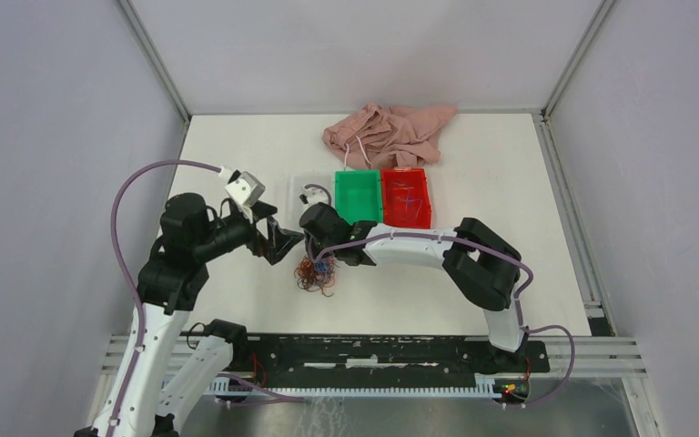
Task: Untangle the cables
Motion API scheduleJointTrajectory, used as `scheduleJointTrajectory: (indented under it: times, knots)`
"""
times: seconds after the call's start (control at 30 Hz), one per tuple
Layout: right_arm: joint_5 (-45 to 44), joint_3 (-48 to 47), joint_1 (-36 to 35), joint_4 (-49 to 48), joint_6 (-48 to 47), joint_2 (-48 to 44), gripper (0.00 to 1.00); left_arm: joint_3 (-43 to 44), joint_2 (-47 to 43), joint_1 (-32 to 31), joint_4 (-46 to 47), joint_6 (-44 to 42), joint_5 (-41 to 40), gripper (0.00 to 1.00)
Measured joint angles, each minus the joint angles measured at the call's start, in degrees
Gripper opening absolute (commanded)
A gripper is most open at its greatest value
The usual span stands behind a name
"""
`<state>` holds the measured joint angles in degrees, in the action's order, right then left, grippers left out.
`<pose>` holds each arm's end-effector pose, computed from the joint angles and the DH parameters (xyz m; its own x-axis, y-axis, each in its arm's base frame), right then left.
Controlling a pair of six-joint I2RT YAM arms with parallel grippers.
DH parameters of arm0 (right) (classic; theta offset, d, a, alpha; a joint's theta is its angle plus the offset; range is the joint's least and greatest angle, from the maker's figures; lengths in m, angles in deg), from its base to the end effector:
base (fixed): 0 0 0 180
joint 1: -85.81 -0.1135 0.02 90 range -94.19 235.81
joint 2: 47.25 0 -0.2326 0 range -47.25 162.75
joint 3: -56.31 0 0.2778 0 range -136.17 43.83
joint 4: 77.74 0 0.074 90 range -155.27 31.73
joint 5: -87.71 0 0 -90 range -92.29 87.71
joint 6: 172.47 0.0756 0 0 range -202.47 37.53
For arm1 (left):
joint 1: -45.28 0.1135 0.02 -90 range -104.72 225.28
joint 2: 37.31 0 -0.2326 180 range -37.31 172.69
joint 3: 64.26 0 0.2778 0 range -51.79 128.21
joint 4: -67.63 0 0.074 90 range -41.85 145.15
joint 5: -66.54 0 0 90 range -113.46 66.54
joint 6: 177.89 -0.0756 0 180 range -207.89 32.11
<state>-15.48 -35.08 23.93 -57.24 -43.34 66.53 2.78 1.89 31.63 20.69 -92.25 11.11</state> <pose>0.2409 0.4141 0.1201 -0.7410 -0.0830 -0.6663 -0.4025 0.8492 0.3419 0.1980 -0.0922 0.3457 -0.2627 0.1282 -0.9563 0.7375 0.6658 -0.1133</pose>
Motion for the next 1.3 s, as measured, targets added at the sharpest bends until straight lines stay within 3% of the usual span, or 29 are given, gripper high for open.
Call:
scheduleJointTrajectory:
  times: [0.2,0.57,1.1,1.3]
  knots:
    - [3.5,4.5,0.2,-1.9,-0.9,-6.9,0.00,-2.2,-1.9,0.0,-1.5,-4.1,0.6,1.00]
    - [21.4,9.4,3.5,-9.8,2.1,-21.7,0.00,-4.0,-4.5,0.0,-6.8,-12.9,3.7,0.94]
    - [33.8,11.2,5.2,-16.9,9.3,-25.4,0.00,-10.3,-9.2,0.0,-5.9,-15.8,5.9,0.71]
    - [34.1,11.2,5.6,-19.4,11.9,-27.3,0.00,-10.3,-9.2,0.0,-4.1,-12.7,9.0,0.73]
